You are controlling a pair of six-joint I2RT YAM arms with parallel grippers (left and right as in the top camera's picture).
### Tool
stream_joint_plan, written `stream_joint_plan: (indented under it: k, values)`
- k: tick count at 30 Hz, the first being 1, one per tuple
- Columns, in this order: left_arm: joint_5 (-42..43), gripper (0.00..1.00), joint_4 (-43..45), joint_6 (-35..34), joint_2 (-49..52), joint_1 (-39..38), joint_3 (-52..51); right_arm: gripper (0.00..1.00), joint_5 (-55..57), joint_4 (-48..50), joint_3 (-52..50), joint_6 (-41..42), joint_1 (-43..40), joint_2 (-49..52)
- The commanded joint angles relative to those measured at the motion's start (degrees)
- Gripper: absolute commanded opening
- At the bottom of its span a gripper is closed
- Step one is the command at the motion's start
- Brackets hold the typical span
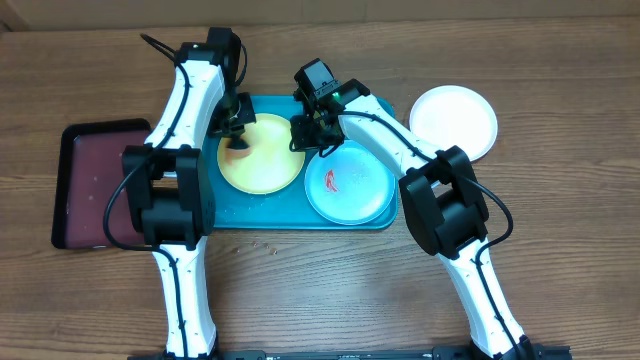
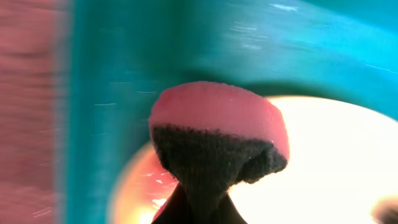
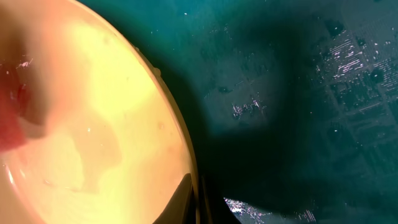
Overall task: Clean dirty plates on tray and stack at the side
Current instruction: 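Scrub the yellow plate with the sponge in the left gripper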
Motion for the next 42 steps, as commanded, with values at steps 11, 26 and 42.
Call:
stream_joint_plan:
  k: [11,26,42]
  values:
    - [17.2,0.04,3.13,8.09,0.22,-3.87,-8.17,0.04,2.21,-0.28,-1.16,-0.13,-0.02,1.6]
    - [-28.81,0.04,-1.25,-2.51,0.17,-2.45,-6.86,0.04,2.71,-0.55,-1.16,-0.15,-0.13,1.6]
    - [3.85,0.04,-14.29,-4.26,-0.68,7.13,25.77,0.04,7.63,-6.97,9.73,-3.37,0.42,-2.01]
